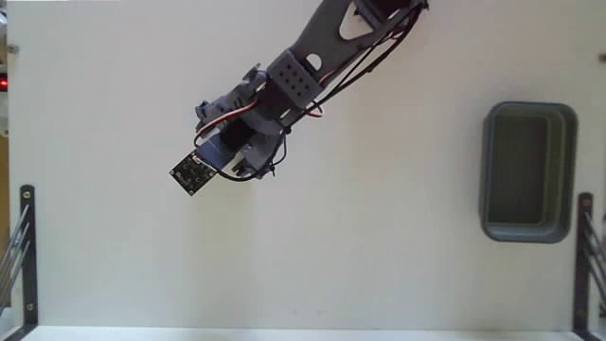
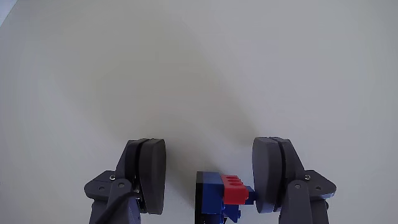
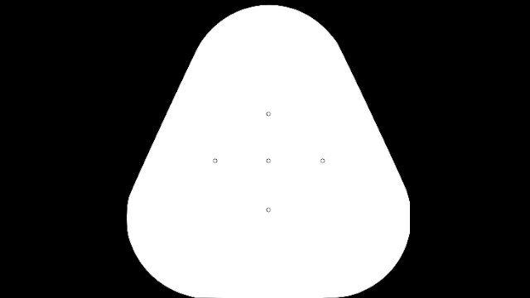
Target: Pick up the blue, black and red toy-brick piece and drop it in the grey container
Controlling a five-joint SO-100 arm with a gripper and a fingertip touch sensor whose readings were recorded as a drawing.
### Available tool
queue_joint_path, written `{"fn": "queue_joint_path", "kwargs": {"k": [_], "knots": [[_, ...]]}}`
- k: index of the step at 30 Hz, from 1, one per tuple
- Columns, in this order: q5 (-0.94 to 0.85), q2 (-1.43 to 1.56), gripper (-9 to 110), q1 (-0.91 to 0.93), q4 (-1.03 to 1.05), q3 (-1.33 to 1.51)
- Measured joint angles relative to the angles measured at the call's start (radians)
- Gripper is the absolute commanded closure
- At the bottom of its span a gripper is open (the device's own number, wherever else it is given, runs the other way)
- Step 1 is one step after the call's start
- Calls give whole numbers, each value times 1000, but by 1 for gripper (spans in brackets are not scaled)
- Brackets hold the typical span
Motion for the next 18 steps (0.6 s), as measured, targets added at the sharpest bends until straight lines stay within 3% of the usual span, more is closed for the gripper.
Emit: {"fn": "queue_joint_path", "kwargs": {"k": [18], "knots": [[0, 0, 24, 0, 0, 0]]}}
